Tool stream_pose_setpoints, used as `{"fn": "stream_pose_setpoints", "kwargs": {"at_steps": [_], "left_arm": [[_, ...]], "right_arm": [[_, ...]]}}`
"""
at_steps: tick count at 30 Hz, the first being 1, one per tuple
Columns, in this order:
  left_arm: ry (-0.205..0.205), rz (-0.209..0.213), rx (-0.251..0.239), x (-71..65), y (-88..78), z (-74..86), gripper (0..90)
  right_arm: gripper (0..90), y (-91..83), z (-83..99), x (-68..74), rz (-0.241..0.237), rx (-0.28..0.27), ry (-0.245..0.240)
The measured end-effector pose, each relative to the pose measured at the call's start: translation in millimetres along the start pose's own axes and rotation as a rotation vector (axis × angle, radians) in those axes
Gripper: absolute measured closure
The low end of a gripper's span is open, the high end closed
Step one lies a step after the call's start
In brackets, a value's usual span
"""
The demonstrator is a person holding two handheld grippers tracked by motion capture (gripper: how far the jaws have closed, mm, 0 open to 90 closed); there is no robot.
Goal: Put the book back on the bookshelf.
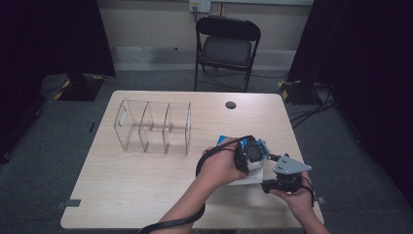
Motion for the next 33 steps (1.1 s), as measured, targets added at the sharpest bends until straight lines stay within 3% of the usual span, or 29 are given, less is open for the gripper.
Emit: {"fn": "stream_pose_setpoints", "kwargs": {"at_steps": [9, 15, 27, 33], "left_arm": [[0.009, 0.001, -0.016, 2.8, -9.5, -2.5, 74.4], [0.011, -0.001, -0.027, 2.8, -10.6, -3.2, 74.4], [0.029, 0.006, -0.029, 1.2, -25.0, -6.3, 74.6], [0.028, 0.000, -0.042, 0.5, -24.0, -6.8, 74.6]], "right_arm": [[14.0, -4.1, -10.0, 0.5, -0.026, -0.021, -0.041], [13.9, -3.7, -10.2, -0.5, -0.037, -0.028, -0.031], [11.9, -11.4, -21.6, 4.6, -0.054, -0.060, -0.087], [12.0, -9.9, -19.2, 5.7, -0.079, -0.066, -0.058]]}}
Point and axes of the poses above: each handheld gripper's, and its own axes: y roughly forward along the jaws, z roughly out of its underside, x roughly to its left, the point moved 8 cm from there along y, roughly forward along the jaws, and after that the axes turned 13 degrees about y, right-handed, at the moved point
